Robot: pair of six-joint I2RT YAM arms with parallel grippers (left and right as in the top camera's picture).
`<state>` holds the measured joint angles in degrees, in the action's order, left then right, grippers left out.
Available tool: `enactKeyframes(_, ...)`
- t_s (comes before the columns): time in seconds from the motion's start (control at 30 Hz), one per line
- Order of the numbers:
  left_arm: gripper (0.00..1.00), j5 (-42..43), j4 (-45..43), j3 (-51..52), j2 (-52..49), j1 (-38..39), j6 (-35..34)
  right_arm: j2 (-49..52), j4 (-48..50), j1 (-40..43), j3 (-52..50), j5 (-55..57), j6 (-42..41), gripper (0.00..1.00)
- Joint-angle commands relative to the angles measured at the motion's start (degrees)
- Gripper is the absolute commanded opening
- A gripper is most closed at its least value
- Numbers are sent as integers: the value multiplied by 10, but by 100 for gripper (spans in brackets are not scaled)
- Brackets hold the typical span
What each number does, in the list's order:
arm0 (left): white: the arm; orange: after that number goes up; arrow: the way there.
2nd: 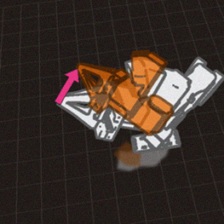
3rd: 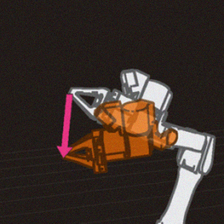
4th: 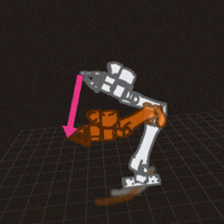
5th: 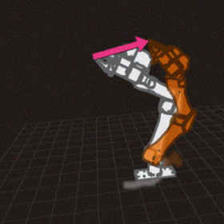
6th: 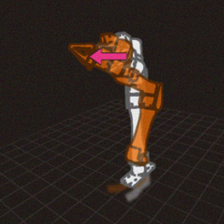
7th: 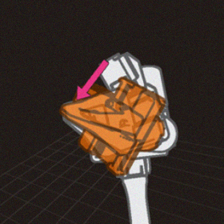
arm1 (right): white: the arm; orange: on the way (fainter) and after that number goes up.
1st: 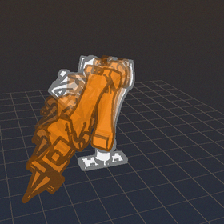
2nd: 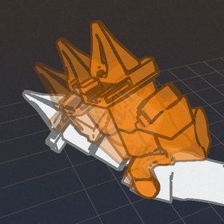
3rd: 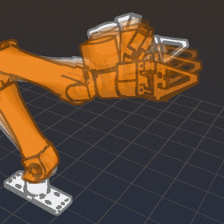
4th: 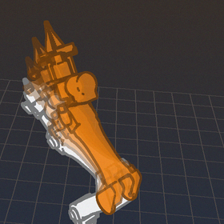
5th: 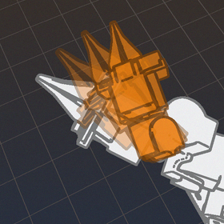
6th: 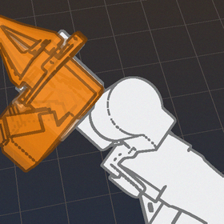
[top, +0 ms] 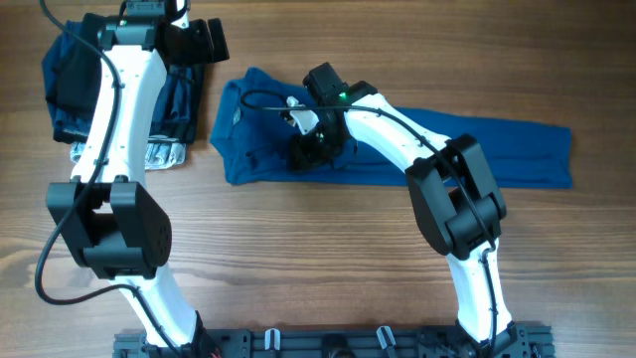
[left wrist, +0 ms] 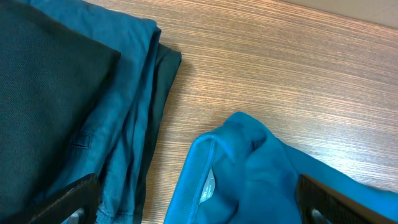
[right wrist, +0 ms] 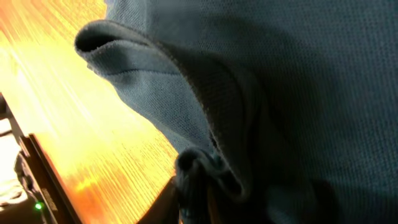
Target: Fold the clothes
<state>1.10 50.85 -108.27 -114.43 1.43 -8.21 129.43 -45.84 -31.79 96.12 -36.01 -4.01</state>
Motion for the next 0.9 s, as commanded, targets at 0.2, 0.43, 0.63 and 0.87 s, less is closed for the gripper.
enactKeyframes(0.2, 100, -3, 0, 2, -3, -1, 1, -26, -3, 7, 9, -63, -36, 48)
enactKeyframes(0.43, 100, -3, 0, 2, -3, -1, 1, -108, -13, 55, 12, -54, -37, 48)
enactKeyframes(0.63, 100, -3, 0, 2, -3, -1, 1, -138, -51, 70, 11, 79, -37, 27)
enactKeyframes(0.87, 100, -3, 0, 2, -3, -1, 1, -135, -118, 70, 9, 280, -66, 4)
